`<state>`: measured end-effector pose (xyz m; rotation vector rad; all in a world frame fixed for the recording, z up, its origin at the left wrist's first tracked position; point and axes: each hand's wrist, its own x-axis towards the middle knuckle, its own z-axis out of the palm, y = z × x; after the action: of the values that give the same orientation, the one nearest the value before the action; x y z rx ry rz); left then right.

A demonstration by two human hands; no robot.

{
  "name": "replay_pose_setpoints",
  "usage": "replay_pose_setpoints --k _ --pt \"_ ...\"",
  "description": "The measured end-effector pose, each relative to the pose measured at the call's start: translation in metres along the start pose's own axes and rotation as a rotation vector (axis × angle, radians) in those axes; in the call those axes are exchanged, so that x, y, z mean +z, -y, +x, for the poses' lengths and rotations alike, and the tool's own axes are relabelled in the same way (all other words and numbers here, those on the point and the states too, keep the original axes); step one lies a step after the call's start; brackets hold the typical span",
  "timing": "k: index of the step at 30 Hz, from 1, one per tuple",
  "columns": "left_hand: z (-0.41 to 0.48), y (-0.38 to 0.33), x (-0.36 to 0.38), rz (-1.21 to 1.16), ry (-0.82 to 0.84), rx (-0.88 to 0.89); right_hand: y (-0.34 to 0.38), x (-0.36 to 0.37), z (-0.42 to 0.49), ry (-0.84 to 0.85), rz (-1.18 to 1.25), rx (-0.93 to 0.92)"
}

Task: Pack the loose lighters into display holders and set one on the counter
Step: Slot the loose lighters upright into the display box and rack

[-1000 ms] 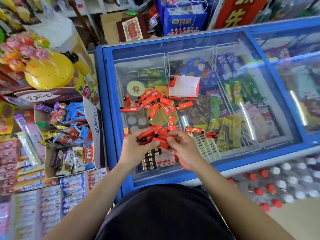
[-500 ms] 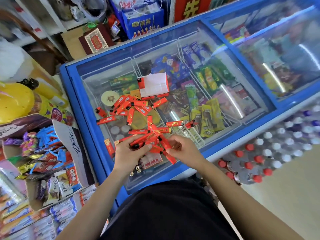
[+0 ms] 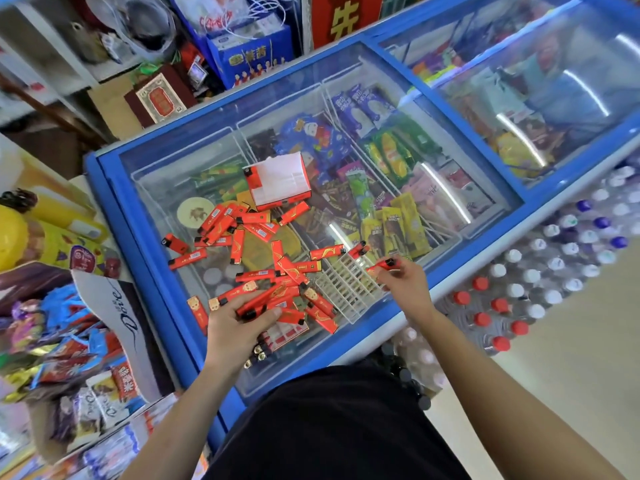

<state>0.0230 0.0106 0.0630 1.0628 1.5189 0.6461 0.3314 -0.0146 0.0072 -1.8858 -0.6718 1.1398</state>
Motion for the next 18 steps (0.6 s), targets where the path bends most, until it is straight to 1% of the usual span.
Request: replay_pose_setpoints --k 5,13,18 --pt "-0.001 0.001 -0.002 -0.036 -0.006 -0.012 0.006 0.003 0.012 0.003 -0.081 -0.104" --pt "-0.005 0.003 -0.008 -0.053 -0.027 -0.013 0.015 0.017 0.033 0.004 -0.319 -0.189" --pt "-0.006 0.005 -0.010 -0.050 -0.045 -0.014 0.022 0.025 0.032 -0.001 -0.421 -0.327"
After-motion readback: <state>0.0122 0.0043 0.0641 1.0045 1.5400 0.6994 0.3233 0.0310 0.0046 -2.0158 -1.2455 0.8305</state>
